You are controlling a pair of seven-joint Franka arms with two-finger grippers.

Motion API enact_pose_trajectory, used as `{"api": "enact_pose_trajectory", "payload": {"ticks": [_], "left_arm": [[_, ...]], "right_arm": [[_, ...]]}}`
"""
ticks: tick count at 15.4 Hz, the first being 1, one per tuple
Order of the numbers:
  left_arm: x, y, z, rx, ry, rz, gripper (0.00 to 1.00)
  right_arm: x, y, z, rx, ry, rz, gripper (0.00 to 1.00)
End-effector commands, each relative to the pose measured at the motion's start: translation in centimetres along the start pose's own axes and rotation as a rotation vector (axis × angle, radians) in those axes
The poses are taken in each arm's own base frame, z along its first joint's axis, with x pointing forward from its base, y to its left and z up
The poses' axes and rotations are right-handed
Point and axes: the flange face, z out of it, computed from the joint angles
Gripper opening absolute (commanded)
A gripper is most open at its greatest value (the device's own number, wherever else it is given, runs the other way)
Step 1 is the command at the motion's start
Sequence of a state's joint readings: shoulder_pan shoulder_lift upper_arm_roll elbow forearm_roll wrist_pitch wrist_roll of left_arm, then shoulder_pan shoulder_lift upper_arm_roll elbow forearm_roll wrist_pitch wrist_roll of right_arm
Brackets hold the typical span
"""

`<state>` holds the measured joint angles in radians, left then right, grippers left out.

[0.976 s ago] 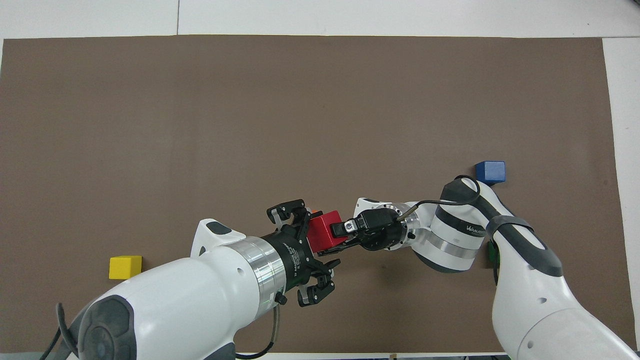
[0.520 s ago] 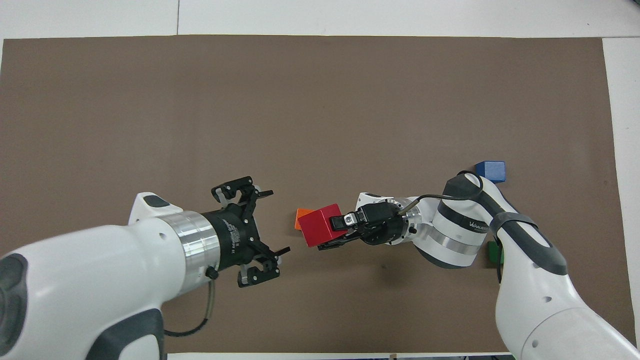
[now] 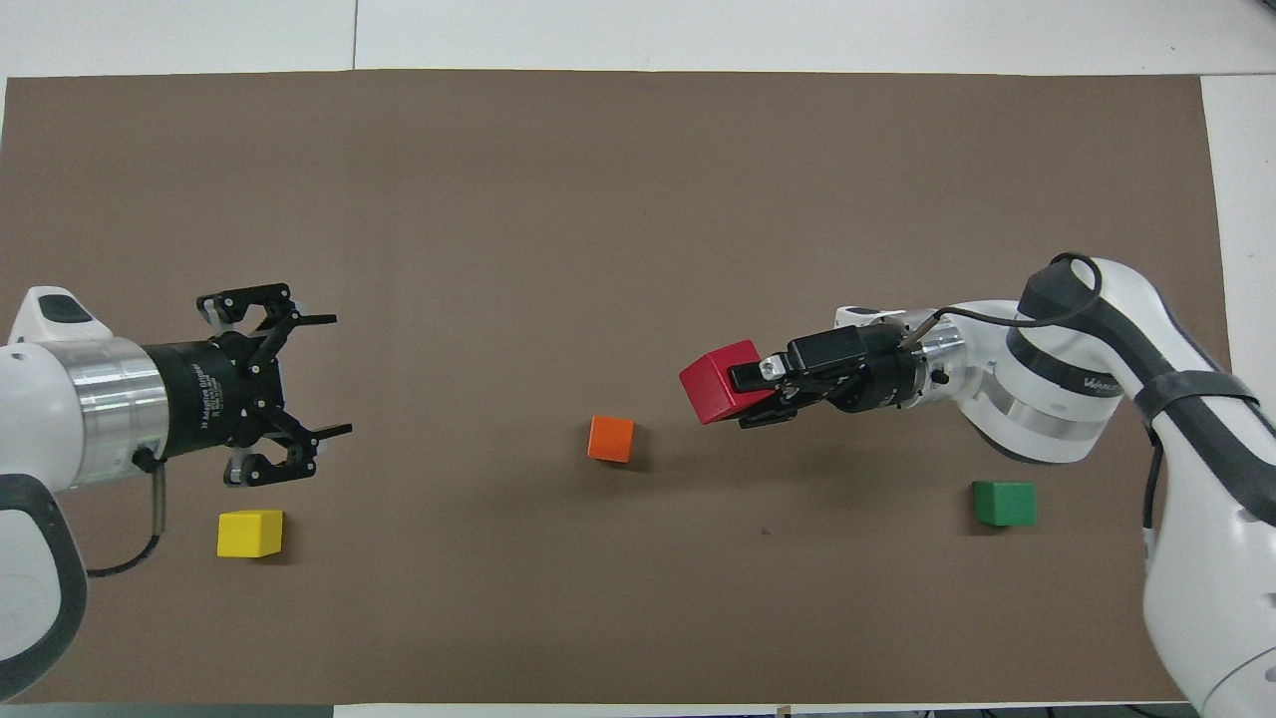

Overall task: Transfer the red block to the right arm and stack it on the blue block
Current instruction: 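Carry the red cube with the right gripper over the blue cube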

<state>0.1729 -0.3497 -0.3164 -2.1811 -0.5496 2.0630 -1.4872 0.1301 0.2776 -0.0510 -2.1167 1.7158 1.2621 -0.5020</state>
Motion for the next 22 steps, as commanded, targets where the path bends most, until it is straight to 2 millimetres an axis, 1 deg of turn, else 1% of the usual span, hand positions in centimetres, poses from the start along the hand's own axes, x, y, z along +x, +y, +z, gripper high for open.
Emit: {"api": "enact_pose_trajectory", "payload": {"ticks": [1, 2, 3, 4, 5, 6, 7, 8, 9, 10, 11, 12, 13, 14, 15, 17, 18, 19, 20, 21, 22], "left_arm": [[3.2, 0.1, -1.2, -0.001, 0.077, 0.088, 1.00], [3.7, 0.5, -1.7, -0.008, 0.100, 0.090, 1.00], [4.2, 0.7, -1.9, -0.019, 0.104, 0.078, 1.00], [4.5, 0.8, -2.1, -0.028, 0.107, 0.071, 1.00], [4.6, 0.8, -2.1, -0.027, 0.107, 0.069, 1.00], [4.3, 0.7, -1.9, -0.022, 0.111, 0.094, 1.00], [4.0, 0.7, -1.7, -0.015, 0.136, 0.148, 1.00], [4.3, 0.6, -1.8, 0.022, 0.203, 0.308, 1.00], [5.0, 0.5, -1.9, 0.061, 0.226, 0.455, 1.00], [5.1, 0.4, -1.8, 0.108, 0.220, 0.581, 1.00], [5.9, 1.2, -2.0, 0.153, 0.215, 0.656, 1.00], [6.2, 2.2, -1.9, 0.230, 0.241, 0.753, 1.00], [5.9, 3.4, -2.2, 0.305, 0.302, 0.882, 1.00], [5.2, 4.3, -2.1, 0.361, 0.318, 0.985, 1.00], [5.6, 5.7, -2.8, 0.384, 0.306, 1.041, 1.00], [6.2, 8.3, -5.4, 0.428, 0.297, 1.132, 1.00], [6.7, 9.3, -6.1, 0.454, 0.296, 1.186, 1.00], [6.4, 10.3, -7.1, 0.453, 0.303, 1.242, 1.00], [6.5, 11.0, -7.8, 0.463, 0.301, 1.281, 1.00], [6.3, 11.5, -8.2, 0.481, 0.292, 1.320, 1.00], [5.8, 11.6, -8.1, 0.515, 0.277, 1.375, 1.00]], "right_arm": [[0.5, -5.0, -3.4, -0.228, 0.019, -0.011, 0.00], [0.3, -6.8, -4.7, -0.318, 0.035, -0.010, 0.00], [0.0, -8.6, -5.2, -0.402, 0.044, -0.013, 0.00], [-0.3, -10.0, -5.9, -0.483, 0.057, -0.015, 0.00], [-0.7, -11.6, -6.6, -0.569, 0.078, -0.016, 0.00], [-0.8, -12.7, -7.1, -0.655, 0.093, -0.009, 0.00], [-0.9, -13.5, -7.7, -0.743, 0.098, -0.009, 0.00], [-1.3, -14.1, -8.2, -0.822, 0.100, -0.013, 0.00], [-1.5, -14.3, -8.9, -0.899, 0.114, -0.018, 0.00], [-1.8, -15.2, -9.4, -0.975, 0.131, -0.033, 0.00], [-2.0, -15.6, -9.9, -1.069, 0.133, -0.035, 0.00], [-2.1, -15.9, -10.5, -1.165, 0.142, -0.031, 0.00], [-2.1, -16.0, -11.5, -1.253, 0.157, -0.033, 0.00], [-2.1, -16.1, -11.8, -1.336, 0.158, -0.035, 0.00], [-2.2, -16.2, -12.2, -1.423, 0.158, -0.026, 0.00], [-2.0, -15.8, -13.2, -1.550, 0.201, 0.000, 0.00], [-1.6, -15.5, -12.5, -1.624, 0.210, 0.016, 0.00], [-1.4, -15.3, -12.4, -1.693, 0.236, 0.037, 0.00], [-1.3, -15.2, -12.5, -1.744, 0.268, 0.057, 0.00], [-1.2, -14.1, -11.6, -1.795, 0.281, 0.066, 0.00], [-1.1, -13.5, -11.3, -1.850, 0.321, 0.065, 0.00]]}}
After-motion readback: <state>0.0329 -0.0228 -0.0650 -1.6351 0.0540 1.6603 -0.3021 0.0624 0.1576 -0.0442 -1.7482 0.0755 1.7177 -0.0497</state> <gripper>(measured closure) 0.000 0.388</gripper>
